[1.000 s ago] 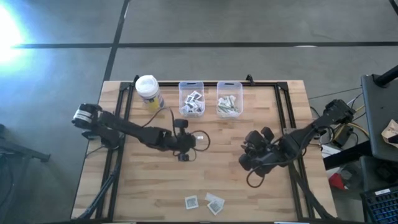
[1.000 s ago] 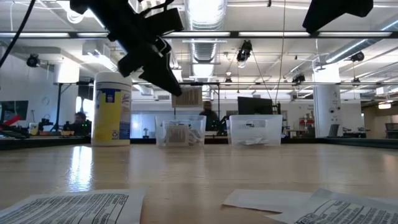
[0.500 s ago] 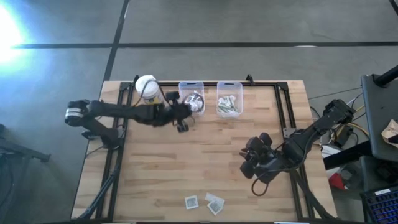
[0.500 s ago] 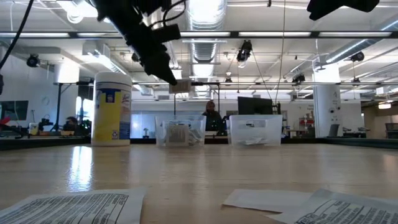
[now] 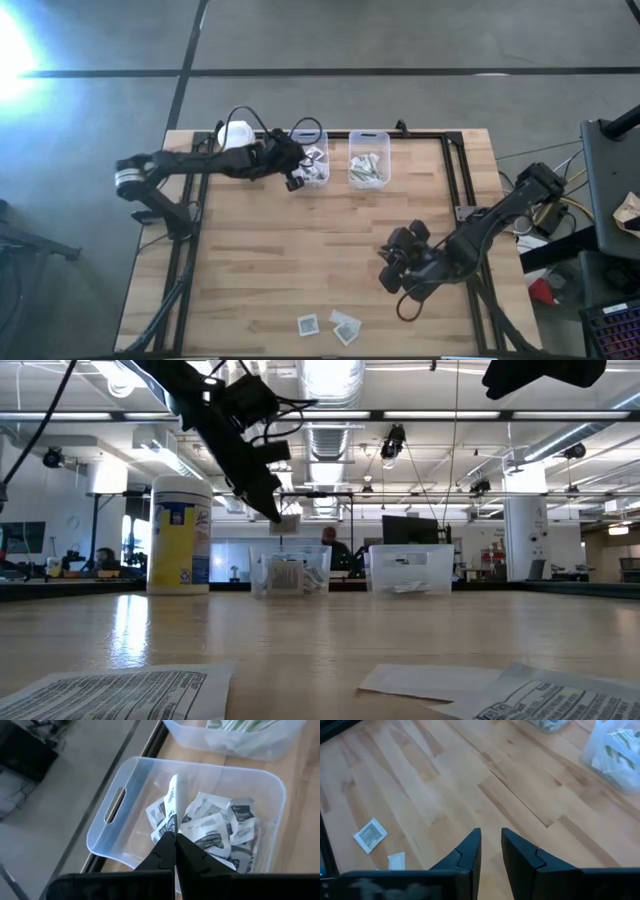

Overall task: Pick & Place First Aid Supplies
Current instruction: Put the towelette pack into the left transparent bin

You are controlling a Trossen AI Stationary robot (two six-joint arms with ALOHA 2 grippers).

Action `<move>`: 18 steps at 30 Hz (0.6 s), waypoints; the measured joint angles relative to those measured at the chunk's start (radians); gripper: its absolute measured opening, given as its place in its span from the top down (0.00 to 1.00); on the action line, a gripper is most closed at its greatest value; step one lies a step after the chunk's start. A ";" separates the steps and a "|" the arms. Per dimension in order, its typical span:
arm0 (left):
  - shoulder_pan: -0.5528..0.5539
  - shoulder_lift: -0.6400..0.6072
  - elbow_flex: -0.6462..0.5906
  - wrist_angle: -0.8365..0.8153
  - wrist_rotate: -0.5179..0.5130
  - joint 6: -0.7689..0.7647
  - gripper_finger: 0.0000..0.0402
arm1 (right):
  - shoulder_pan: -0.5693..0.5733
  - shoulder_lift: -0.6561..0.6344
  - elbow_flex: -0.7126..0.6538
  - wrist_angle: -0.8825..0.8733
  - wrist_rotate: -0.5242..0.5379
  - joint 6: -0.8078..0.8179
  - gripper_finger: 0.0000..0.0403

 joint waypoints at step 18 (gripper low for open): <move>0.005 0.035 0.000 -0.001 0.129 -0.002 0.83 | 0.000 0.079 0.000 0.340 -0.086 -0.176 0.83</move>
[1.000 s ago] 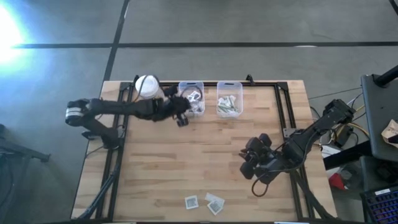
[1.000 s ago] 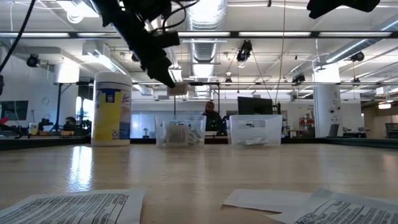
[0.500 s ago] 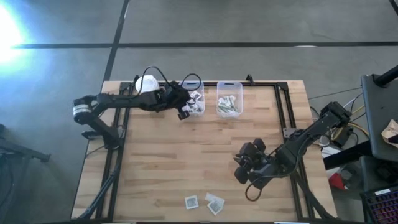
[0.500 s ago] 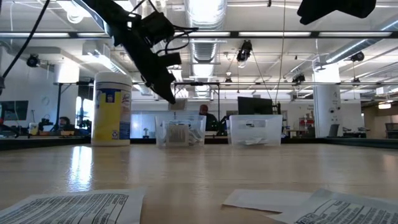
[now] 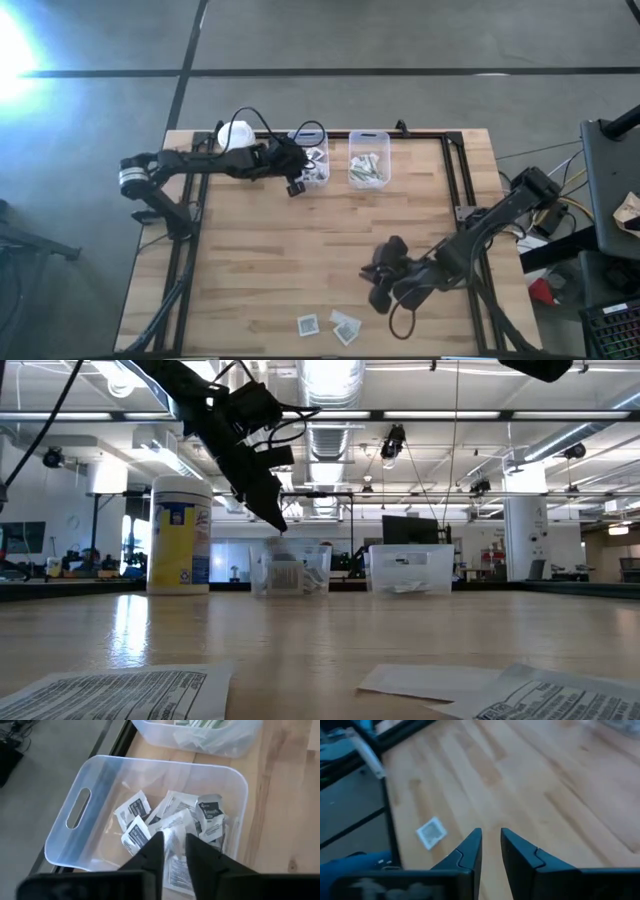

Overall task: Pick & Place First Aid Supplies
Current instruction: Put the towelette pack into the left transparent bin

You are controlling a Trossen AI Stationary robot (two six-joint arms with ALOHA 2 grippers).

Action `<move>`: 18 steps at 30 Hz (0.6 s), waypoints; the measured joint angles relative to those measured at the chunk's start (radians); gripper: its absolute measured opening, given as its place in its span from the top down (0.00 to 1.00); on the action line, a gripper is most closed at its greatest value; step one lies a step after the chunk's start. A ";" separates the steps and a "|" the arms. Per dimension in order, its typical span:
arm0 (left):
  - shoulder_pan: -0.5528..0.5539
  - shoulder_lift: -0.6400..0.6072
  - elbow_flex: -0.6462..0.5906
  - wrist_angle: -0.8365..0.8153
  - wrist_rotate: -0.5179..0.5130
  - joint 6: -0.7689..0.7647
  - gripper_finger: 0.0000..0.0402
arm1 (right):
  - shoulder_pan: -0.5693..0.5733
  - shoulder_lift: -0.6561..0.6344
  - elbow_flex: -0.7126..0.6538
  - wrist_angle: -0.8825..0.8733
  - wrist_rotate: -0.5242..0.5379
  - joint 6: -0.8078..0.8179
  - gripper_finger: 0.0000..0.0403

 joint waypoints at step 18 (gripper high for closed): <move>-0.091 -0.065 0.036 -0.228 -0.005 -0.001 0.51 | 0.005 0.050 0.000 0.113 -0.056 -0.083 0.79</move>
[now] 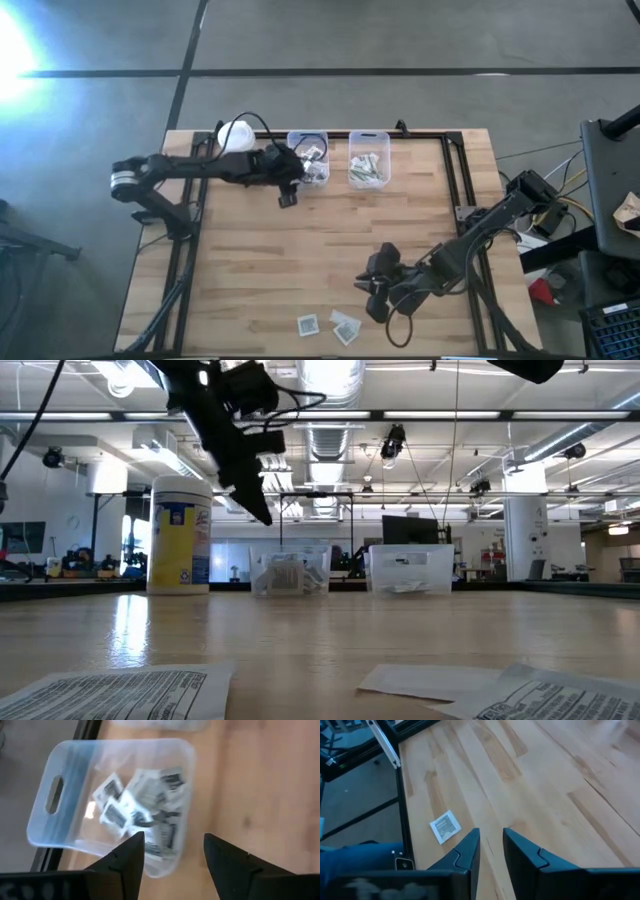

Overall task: Pick & Place First Aid Supplies
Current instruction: Put the towelette pack into the left transparent bin

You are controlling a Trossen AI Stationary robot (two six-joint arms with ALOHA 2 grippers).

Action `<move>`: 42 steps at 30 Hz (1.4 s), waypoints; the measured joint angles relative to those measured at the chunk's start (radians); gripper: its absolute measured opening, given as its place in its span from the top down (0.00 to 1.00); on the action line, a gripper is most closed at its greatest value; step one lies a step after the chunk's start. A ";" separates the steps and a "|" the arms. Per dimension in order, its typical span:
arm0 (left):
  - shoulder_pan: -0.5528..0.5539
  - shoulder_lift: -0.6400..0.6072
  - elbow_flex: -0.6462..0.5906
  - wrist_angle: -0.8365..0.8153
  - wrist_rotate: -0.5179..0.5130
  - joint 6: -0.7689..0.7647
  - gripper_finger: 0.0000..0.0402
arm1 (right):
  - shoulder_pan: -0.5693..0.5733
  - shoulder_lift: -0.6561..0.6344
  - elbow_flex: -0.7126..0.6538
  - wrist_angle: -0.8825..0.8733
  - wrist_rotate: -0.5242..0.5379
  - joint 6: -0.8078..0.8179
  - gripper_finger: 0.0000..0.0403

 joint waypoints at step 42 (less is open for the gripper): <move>-0.962 0.181 -0.038 0.592 -0.027 -0.310 0.51 | 0.000 0.000 0.000 0.094 -0.043 0.061 0.85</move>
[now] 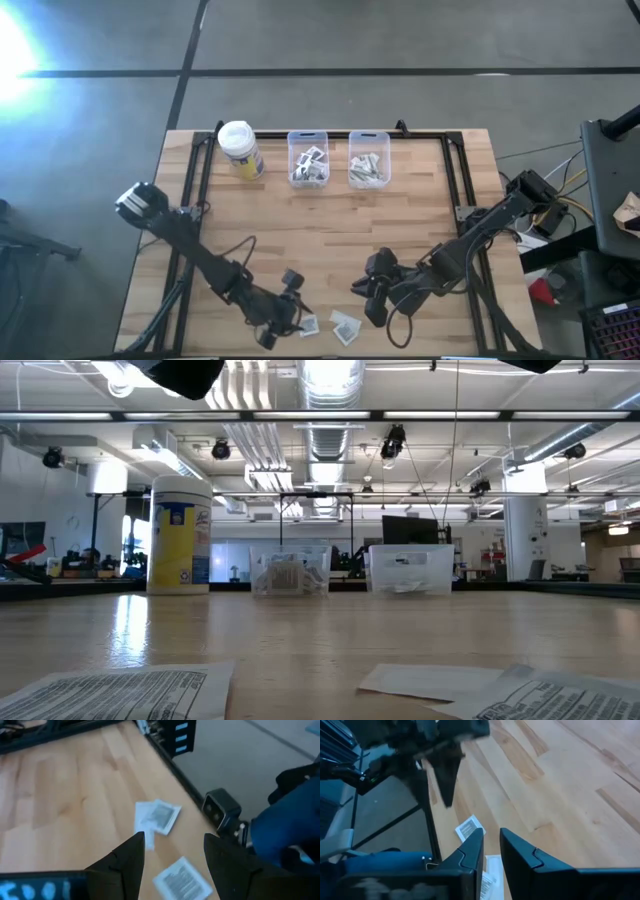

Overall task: Pick & Place First Aid Supplies
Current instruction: Put the towelette pack into the left transparent bin

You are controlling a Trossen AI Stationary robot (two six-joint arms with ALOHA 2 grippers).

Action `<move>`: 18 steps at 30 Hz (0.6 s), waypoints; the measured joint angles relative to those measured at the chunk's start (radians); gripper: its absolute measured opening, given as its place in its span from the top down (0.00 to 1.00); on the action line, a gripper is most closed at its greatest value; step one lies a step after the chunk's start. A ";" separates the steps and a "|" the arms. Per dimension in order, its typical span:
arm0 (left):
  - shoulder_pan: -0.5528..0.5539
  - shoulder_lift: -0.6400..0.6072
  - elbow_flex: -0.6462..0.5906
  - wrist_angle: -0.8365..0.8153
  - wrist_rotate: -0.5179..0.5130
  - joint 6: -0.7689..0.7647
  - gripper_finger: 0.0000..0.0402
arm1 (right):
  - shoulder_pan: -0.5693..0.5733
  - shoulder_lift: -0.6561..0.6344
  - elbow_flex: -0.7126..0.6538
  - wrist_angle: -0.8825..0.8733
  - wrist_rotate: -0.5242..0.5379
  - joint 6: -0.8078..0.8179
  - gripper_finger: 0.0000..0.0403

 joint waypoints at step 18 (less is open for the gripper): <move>-0.001 0.237 0.000 0.207 0.125 -0.049 0.58 | 0.000 0.000 0.000 0.005 0.000 0.000 0.86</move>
